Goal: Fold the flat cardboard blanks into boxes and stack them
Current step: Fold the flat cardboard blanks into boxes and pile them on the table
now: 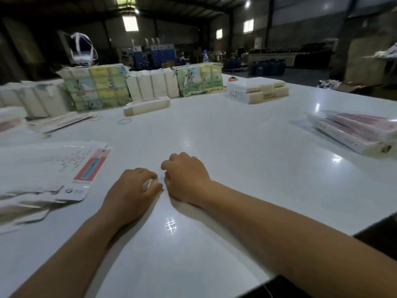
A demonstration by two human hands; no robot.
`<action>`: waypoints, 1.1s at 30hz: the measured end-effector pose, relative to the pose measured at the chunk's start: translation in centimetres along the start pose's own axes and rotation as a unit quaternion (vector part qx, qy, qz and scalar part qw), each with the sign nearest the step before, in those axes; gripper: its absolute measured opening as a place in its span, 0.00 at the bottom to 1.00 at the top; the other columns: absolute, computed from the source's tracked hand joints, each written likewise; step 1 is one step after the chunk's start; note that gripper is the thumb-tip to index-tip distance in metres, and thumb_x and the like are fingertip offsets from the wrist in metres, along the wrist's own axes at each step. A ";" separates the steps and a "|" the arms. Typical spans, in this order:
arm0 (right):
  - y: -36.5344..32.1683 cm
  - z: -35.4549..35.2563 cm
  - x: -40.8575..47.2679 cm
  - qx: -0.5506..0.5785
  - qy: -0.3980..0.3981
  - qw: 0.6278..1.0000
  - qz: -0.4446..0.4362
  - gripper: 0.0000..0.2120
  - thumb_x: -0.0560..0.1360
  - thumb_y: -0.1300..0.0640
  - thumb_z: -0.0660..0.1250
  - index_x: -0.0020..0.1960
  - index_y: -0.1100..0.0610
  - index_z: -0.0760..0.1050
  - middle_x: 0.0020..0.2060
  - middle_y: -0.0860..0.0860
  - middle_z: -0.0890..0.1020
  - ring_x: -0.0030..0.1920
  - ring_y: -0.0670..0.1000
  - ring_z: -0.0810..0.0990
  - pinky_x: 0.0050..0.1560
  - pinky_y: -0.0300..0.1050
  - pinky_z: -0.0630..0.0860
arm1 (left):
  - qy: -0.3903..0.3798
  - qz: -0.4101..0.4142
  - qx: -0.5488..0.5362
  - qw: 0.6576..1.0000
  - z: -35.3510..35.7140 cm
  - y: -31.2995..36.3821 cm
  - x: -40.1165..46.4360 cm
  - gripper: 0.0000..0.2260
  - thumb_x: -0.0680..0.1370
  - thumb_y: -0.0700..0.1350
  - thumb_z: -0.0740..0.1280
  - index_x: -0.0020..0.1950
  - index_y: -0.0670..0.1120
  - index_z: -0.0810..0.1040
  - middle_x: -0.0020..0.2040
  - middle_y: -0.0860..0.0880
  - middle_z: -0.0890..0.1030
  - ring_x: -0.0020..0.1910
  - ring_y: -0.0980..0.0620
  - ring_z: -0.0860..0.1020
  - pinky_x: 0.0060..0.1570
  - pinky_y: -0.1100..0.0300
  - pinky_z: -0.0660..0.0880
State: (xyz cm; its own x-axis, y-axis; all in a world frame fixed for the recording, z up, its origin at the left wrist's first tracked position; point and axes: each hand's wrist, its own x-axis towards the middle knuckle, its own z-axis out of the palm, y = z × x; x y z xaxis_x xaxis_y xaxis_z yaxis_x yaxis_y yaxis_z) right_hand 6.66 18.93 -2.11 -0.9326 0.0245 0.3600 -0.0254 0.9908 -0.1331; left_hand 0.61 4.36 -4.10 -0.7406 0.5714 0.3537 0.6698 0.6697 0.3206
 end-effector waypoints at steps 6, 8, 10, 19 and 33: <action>0.5 1.2 -0.2 0.031 -0.022 0.999 0.000 0.15 0.79 0.55 0.56 0.57 0.56 0.78 0.55 0.53 0.77 0.56 0.55 0.72 0.54 0.50 0.72 | -0.007 -0.016 -0.003 1.000 0.3 -0.1 -0.2 0.15 0.78 0.52 0.63 0.61 0.47 0.78 0.59 0.51 0.78 0.56 0.53 0.74 0.57 0.58 0.70; 0.4 1.4 -0.2 0.028 -0.020 0.999 0.004 0.15 0.79 0.54 0.55 0.57 0.55 0.78 0.56 0.51 0.77 0.56 0.54 0.72 0.53 0.49 0.71 | -0.026 -0.038 -0.025 0.999 -0.9 -0.5 0.6 0.13 0.78 0.52 0.64 0.59 0.49 0.79 0.58 0.52 0.80 0.52 0.55 0.75 0.53 0.59 0.71; 0.5 1.5 -0.2 0.033 -0.020 0.999 0.007 0.14 0.79 0.55 0.56 0.57 0.54 0.78 0.56 0.50 0.77 0.56 0.53 0.72 0.52 0.47 0.71 | -0.007 -0.105 -0.042 0.994 -3.0 -2.2 2.3 0.11 0.76 0.51 0.65 0.56 0.48 0.80 0.56 0.50 0.80 0.50 0.53 0.75 0.51 0.58 0.71; 0.3 1.7 0.4 0.041 -0.009 0.999 0.011 0.13 0.78 0.55 0.57 0.56 0.53 0.78 0.53 0.48 0.77 0.53 0.52 0.72 0.53 0.48 0.71 | -0.049 -0.410 0.191 0.891 -6.5 -11.8 5.4 0.47 0.58 0.73 0.71 0.63 0.42 0.66 0.61 0.41 0.66 0.62 0.42 0.64 0.48 0.49 0.60; 0.3 1.7 0.3 0.053 -0.008 0.998 0.014 0.12 0.78 0.55 0.57 0.55 0.54 0.79 0.52 0.49 0.77 0.53 0.52 0.72 0.53 0.48 0.70 | 0.007 -0.351 -0.048 0.935 -6.3 -9.7 5.0 0.36 0.66 0.61 0.74 0.63 0.49 0.59 0.48 0.49 0.74 0.40 0.49 0.76 0.36 0.55 0.73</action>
State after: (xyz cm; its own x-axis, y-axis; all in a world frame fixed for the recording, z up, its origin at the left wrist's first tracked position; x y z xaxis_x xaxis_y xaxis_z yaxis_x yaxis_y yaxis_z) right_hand 5.72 18.98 -3.61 -0.9389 0.0495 0.3406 -0.0357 0.9702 -0.2395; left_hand -9.22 -2.27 0.15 -0.9993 0.0008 0.0380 0.0218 0.8313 0.5553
